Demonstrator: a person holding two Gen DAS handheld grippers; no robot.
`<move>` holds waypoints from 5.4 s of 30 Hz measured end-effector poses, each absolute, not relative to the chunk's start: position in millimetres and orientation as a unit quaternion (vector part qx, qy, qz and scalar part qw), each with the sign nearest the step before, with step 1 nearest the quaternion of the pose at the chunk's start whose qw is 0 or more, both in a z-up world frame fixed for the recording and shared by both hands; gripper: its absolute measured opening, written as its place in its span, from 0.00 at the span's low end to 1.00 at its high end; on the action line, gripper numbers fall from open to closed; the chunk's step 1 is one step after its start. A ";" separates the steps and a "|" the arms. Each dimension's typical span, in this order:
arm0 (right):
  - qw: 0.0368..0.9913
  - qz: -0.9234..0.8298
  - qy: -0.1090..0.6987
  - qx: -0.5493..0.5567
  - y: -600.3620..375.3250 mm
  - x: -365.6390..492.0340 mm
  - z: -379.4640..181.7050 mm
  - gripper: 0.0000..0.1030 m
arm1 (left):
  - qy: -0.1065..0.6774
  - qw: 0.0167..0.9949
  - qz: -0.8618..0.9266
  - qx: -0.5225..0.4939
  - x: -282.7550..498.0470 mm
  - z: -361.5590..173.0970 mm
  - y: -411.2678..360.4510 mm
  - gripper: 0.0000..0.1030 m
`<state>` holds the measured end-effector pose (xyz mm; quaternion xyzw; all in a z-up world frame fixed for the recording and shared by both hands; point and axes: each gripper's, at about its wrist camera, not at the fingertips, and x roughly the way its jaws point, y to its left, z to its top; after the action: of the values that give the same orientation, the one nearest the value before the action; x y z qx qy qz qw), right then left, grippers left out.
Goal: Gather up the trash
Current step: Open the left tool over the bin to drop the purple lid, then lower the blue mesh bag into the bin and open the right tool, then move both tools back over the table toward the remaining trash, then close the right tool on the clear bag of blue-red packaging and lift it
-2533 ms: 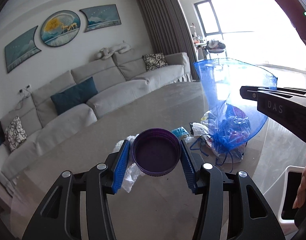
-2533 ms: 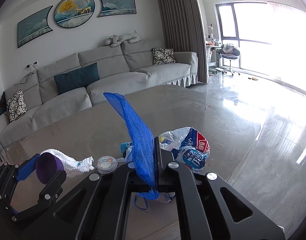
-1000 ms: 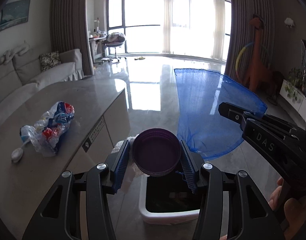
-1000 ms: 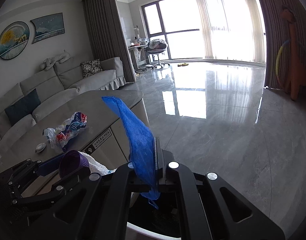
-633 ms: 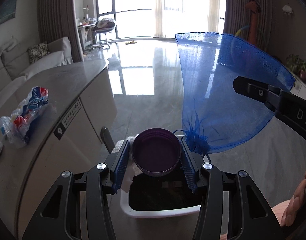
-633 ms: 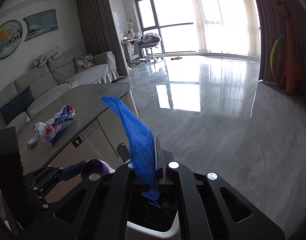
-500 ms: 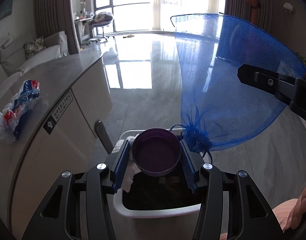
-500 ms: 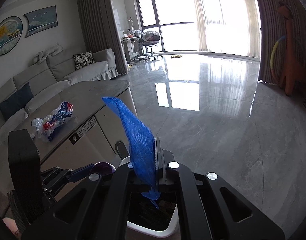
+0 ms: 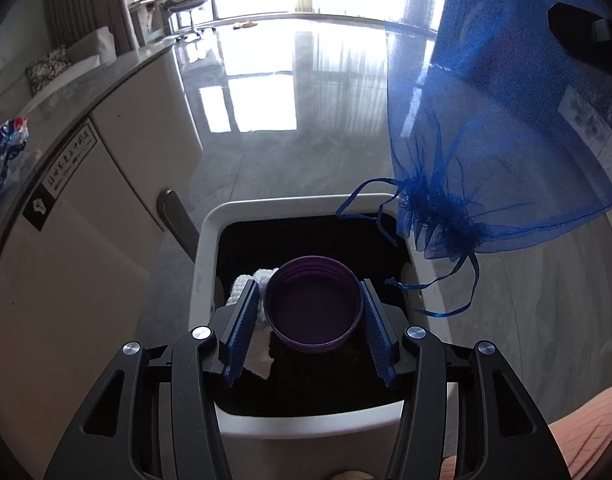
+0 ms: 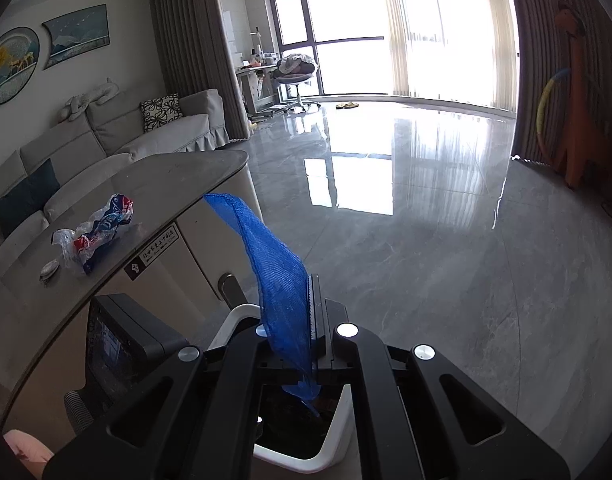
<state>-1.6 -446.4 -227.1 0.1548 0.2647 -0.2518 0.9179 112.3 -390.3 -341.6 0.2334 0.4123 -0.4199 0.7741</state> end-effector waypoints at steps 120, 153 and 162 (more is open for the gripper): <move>0.899 -0.096 0.421 0.072 -185.5 413.2 -248.1 0.95 | 0.363 0.925 -0.087 0.070 378.0 -231.3 -26.5 0.95; 0.895 0.005 0.444 0.039 -164.8 412.5 -259.4 0.19 | 0.357 0.925 -0.080 0.098 362.5 -241.0 -42.5 0.95; 0.904 0.016 0.422 0.063 -172.3 401.0 -245.7 0.13 | 0.367 0.925 -0.071 0.072 367.3 -240.1 -30.3 0.95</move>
<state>401.0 -172.3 -245.7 0.0629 0.4220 0.0157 0.9043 367.3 -30.3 -240.1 0.0717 0.3674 -0.0710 0.9246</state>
